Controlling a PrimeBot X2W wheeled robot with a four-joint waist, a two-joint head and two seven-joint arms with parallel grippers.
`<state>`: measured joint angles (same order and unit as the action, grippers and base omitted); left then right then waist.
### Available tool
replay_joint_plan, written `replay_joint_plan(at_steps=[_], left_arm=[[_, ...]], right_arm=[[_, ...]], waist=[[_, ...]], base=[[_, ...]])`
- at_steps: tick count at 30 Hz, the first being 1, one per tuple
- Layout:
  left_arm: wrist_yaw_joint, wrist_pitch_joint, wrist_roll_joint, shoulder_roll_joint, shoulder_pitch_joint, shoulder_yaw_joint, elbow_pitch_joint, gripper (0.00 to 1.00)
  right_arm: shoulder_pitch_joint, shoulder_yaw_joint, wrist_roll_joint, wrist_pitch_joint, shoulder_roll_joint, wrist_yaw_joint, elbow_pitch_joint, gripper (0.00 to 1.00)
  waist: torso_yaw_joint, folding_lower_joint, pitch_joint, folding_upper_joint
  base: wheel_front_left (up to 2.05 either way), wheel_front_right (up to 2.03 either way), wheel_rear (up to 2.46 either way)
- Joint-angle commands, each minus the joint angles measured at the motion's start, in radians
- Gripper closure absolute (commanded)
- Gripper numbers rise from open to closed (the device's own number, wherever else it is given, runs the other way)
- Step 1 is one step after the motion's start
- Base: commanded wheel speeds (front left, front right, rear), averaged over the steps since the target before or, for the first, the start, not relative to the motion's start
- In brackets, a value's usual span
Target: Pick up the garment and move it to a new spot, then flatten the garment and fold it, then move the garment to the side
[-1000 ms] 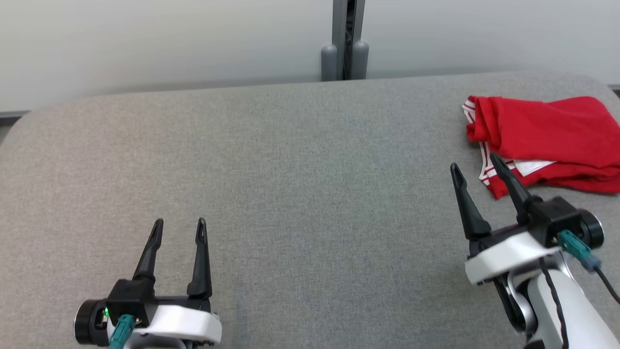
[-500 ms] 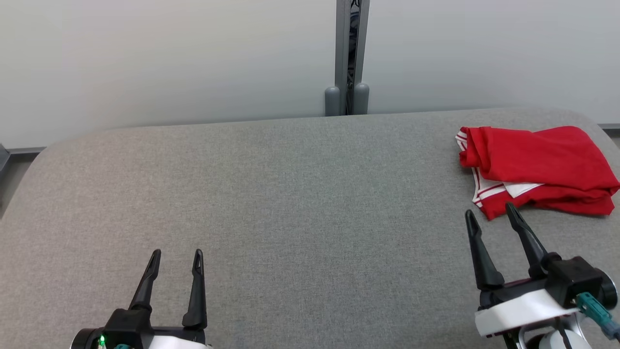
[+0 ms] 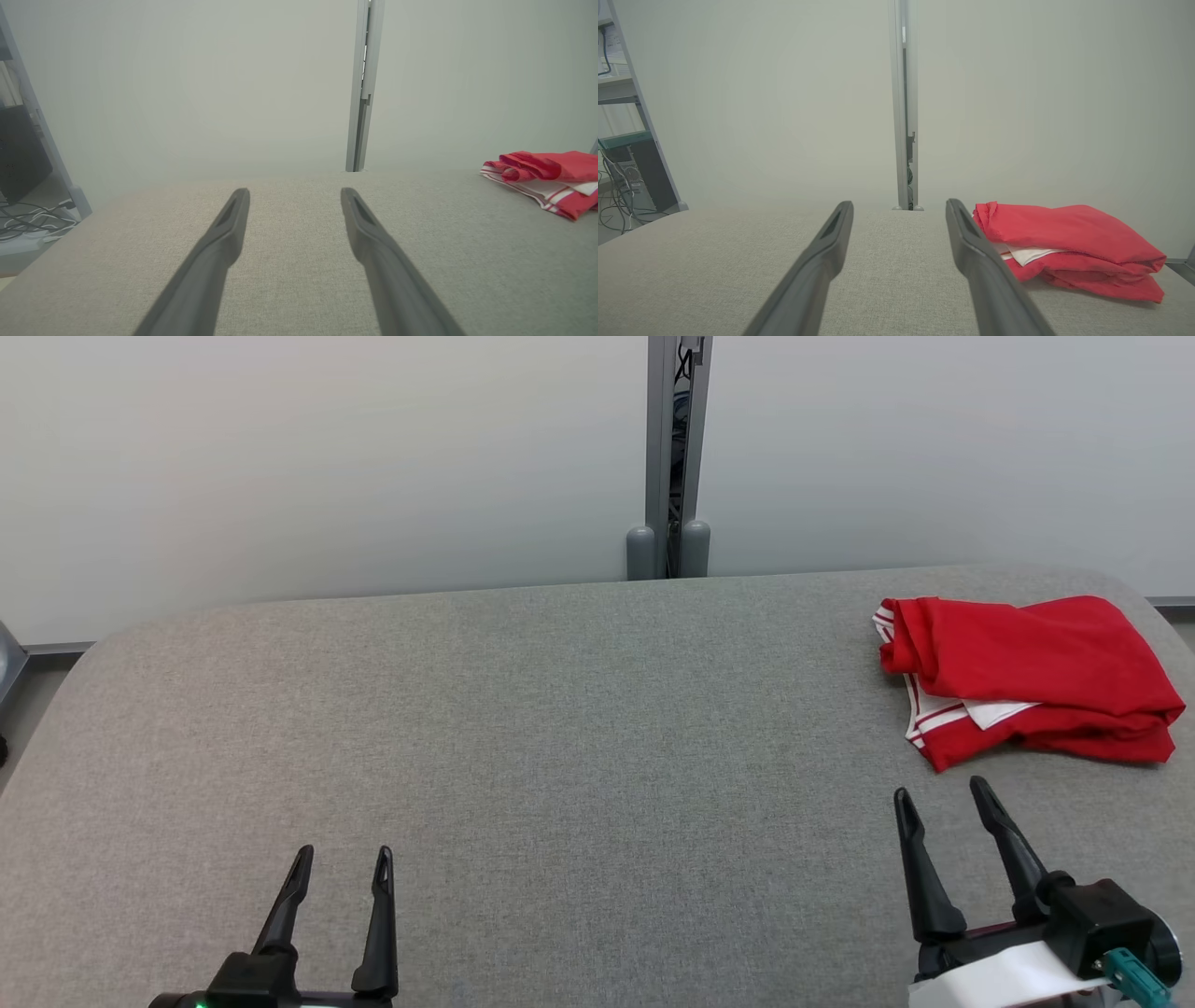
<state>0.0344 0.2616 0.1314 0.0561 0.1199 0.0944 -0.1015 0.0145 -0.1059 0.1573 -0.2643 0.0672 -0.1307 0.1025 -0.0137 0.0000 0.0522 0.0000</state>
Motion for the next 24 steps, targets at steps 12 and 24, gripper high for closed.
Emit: replay_joint_plan(at_steps=[12, 24], left_arm=[[-0.013, 0.003, -0.015, -0.002, 0.0, -0.013, -0.007, 0.0], [-0.007, 0.003, 0.006, -0.004, -0.01, -0.013, -0.016, 0.0]], right_arm=[[0.016, -0.02, -0.004, -0.001, -0.001, 0.0, 0.007, 0.0], [0.002, -0.026, 0.0, -0.001, -0.006, 0.0, 0.01, 0.0]], waist=[[0.002, 0.0, 0.003, 0.0], [0.009, 0.0, -0.003, 0.0]], base=[[0.0, 0.0, 0.0], [0.0, 0.0, 0.0]])
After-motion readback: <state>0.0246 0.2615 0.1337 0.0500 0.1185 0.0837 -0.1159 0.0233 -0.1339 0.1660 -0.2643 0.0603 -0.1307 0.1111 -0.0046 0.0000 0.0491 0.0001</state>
